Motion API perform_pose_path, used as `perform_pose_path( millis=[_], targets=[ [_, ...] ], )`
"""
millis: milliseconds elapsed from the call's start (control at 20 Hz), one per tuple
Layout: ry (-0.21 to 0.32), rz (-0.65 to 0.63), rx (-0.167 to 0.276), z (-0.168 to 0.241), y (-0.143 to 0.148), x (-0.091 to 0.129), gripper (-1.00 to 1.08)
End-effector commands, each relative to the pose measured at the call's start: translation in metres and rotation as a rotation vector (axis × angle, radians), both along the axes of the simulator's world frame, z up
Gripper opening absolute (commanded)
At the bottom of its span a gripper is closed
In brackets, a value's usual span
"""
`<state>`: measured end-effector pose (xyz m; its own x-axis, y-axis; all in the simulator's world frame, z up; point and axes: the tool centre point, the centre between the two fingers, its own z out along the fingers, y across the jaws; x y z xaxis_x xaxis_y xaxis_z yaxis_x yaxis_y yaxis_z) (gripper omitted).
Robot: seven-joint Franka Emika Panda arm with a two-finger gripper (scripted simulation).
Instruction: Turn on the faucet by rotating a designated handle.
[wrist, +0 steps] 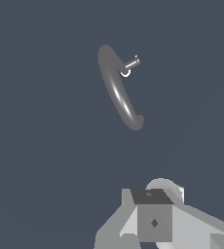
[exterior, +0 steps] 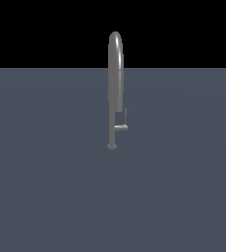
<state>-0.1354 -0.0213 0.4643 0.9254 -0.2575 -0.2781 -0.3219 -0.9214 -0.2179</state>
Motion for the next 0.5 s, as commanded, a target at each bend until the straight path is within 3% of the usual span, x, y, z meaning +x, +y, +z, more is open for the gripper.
perform_pose_path(
  millis=[0,450],
  targets=[
    [0.039,-0.034,0.036,-0.008,-0.002,0.014,-1.0],
    [0.18,-0.155,0.169,-0.041,-0.011,0.059,-1.0]
  ],
)
